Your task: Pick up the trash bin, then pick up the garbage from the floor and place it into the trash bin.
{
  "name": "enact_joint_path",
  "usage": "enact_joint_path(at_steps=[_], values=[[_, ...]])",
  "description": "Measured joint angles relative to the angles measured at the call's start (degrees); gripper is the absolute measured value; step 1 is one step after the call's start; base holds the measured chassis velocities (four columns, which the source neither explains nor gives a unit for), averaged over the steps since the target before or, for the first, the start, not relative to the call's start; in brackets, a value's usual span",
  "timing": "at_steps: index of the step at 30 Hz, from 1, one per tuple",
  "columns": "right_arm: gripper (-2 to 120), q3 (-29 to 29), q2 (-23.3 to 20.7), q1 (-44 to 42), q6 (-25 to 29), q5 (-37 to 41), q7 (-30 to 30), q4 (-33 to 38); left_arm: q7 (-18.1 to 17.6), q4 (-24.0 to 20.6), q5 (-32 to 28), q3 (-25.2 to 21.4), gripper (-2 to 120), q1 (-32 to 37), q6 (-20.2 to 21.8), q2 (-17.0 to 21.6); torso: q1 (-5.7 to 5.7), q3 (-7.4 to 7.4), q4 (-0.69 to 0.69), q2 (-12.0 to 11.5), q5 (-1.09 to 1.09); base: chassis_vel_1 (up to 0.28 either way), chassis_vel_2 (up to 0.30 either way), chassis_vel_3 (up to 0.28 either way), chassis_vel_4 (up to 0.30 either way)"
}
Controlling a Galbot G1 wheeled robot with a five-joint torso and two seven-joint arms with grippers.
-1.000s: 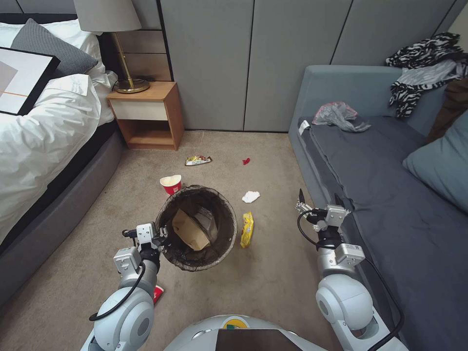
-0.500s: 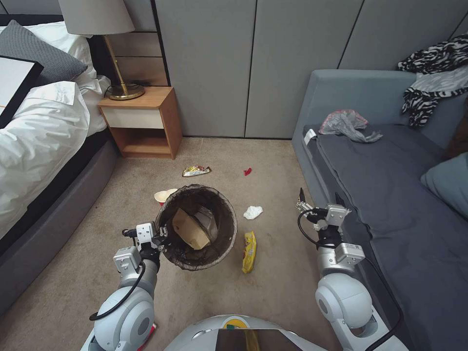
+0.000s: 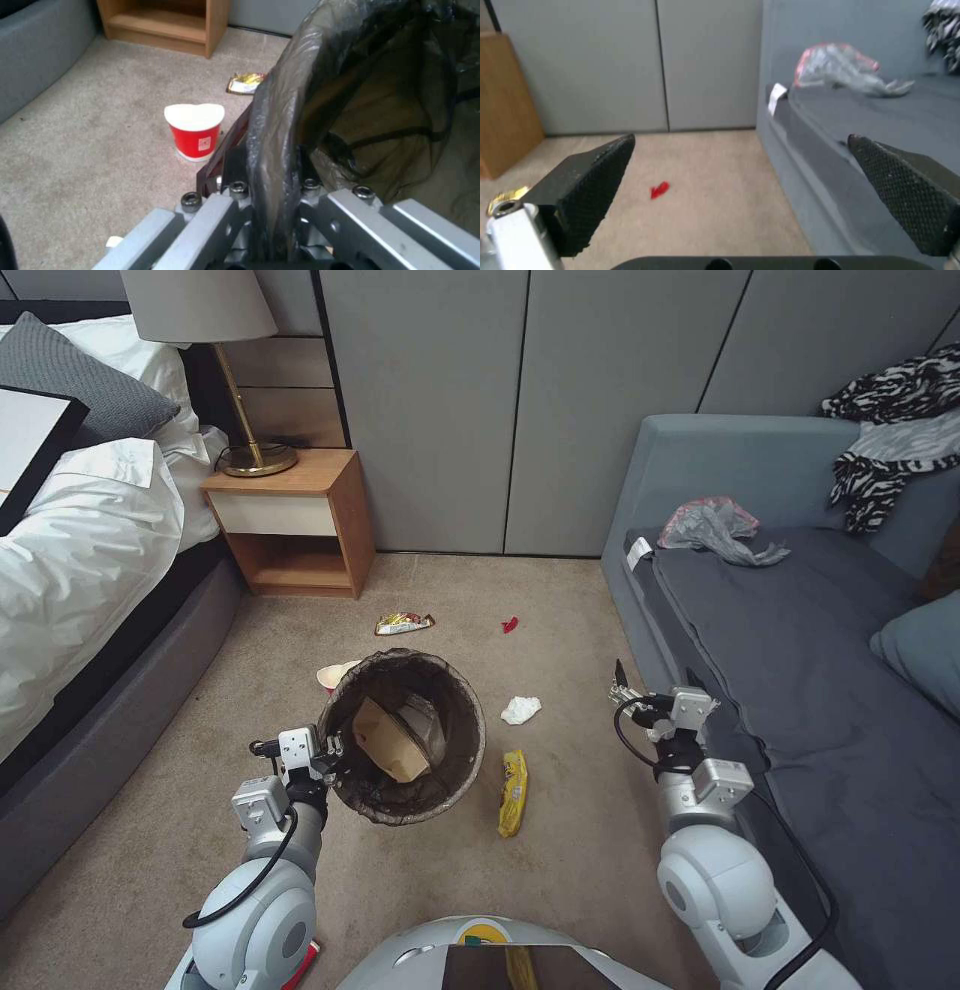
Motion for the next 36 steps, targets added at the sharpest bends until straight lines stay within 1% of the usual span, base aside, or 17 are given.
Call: enact_joint_path(at_steps=[1, 2, 5, 6, 7, 9, 10, 13, 14, 17, 22, 24, 25, 30, 32, 33, 36], values=[[100, 0.0, -1.9, 0.5, -1.7, 2.4, 0.7, 0.2, 0.0, 0.0, 0.0, 0.0, 0, 0.0, 0.0, 0.0, 0.00, 0.00, 0.00, 0.0, 0.00, 0.000, 0.000, 0.000, 0.000], [100, 0.0, -1.9, 0.5, -1.7, 2.4, 0.7, 0.2, 0.0, 0.0, 0.0, 0.0, 0, 0.0, 0.0, 0.0, 0.00, 0.00, 0.00, 0.0, 0.00, 0.000, 0.000, 0.000, 0.000], [100, -0.3, -8.0, 2.9, -6.2, 9.4, 1.6, 0.5, 0.0, -0.2, 0.0, -0.1, 0, 0.2, -0.1, 0.1, 0.00, 0.00, 0.01, 0.0, 0.00, 0.000, 0.000, 0.000, 0.000], [100, -0.3, -8.0, 2.9, -6.2, 9.4, 1.6, 0.5, 0.0, -0.2, 0.0, -0.1, 0, 0.2, -0.1, 0.1, 0.00, 0.00, 0.01, 0.0, 0.00, 0.000, 0.000, 0.000, 0.000], [100, -0.8, -10.5, 4.4, -8.1, 12.8, 1.9, 0.2, 0.0, -0.2, 0.0, -0.1, 0, 0.3, -0.1, 0.1, 0.00, 0.00, 0.02, 0.0, 0.00, 0.000, 0.000, 0.000, 0.000], [100, -1.6, -13.3, 6.7, -10.5, 17.4, 2.0, -1.3, 0.0, -0.4, 0.0, -0.1, 0, 0.4, -0.1, 0.2, 0.00, 0.00, 0.01, 0.0, 0.01, 0.000, 0.000, 0.000, 0.000], [100, -1.6, -13.3, 6.7, -10.5, 17.4, 2.0, -1.3, 0.0, -0.4, 0.0, -0.1, 0, 0.4, -0.1, 0.2, 0.00, 0.00, 0.01, 0.0, 0.01, 0.000, 0.000, 0.000, 0.000], [100, -2.6, -16.2, 10.0, -14.6, 26.2, 1.5, -3.5, 0.0, -0.5, -0.1, -0.2, 0, 0.5, -0.1, 0.5, 0.00, 0.00, 0.01, 0.0, 0.01, 0.000, 0.000, 0.000, 0.000], [100, -2.6, -16.2, 10.0, -14.6, 26.2, 1.5, -3.5, 0.0, -0.5, -0.1, -0.2, 0, 0.5, -0.1, 0.5, 0.00, 0.00, 0.01, 0.0, 0.01, 0.000, 0.000, 0.000, 0.000], [100, -3.8, -18.2, 13.3, -18.4, 33.0, -0.1, -6.3, 0.0, -0.6, -0.1, -0.4, 0, 0.8, -0.2, 0.7, 0.00, 0.01, 0.00, 0.0, 0.00, 0.000, 0.000, 0.000, 0.000], [100, -6.1, -19.0, 17.4, -21.4, 37.4, -1.1, -9.2, 0.0, -0.6, -0.2, -0.4, 0, 0.9, -0.2, 0.8, 0.00, 0.01, 0.00, 0.0, 0.00, 0.000, 0.000, 0.000, 0.000], [100, -9.1, -19.0, 21.8, -24.2, 41.0, -1.6, -12.0, 0.0, -0.6, -0.2, -0.3, 0, 0.9, -0.2, 0.8, 0.00, 0.01, 0.01, 0.0, -0.01, 0.000, 0.000, 0.000, 0.000], [100, -9.1, -19.0, 21.8, -24.2, 41.0, -1.6, -12.0, 0.0, -0.6, -0.2, -0.3, 0, 0.9, -0.2, 0.8, 0.00, 0.01, 0.01, 0.0, -0.01, 0.000, 0.000, 0.000, 0.000], [100, -15.2, -17.7, 28.1, -25.4, 43.7, -1.7, -18.6, 0.0, -0.5, -0.2, -0.3, 0, 0.8, -0.2, 0.6, 0.00, 0.01, 0.01, 0.0, -0.01, 0.000, 0.000, 0.000, 0.000], [100, -15.5, -17.6, 28.4, -25.4, 43.8, -1.7, -19.0, 0.0, -0.5, -0.2, -0.3, 0, 0.8, -0.2, 0.6, 0.00, 0.01, 0.01, 0.0, -0.01, 0.000, 0.000, 0.000, 0.000], [100, -18.1, -16.3, 30.6, -25.3, 44.0, -1.9, -21.8, 0.0, -0.5, -0.2, -0.4, 0, 0.9, -0.2, 0.6, 0.00, 0.01, 0.00, 0.0, -0.01, 0.000, 0.000, 0.000, 0.000], [100, -20.0, -14.8, 32.1, -25.3, 44.2, -2.0, -24.3, 0.0, -0.5, -0.2, -0.5, 0, 0.9, -0.2, 0.6, 0.00, 0.01, 0.00, 0.0, -0.02, 0.000, 0.000, 0.000, 0.000]])
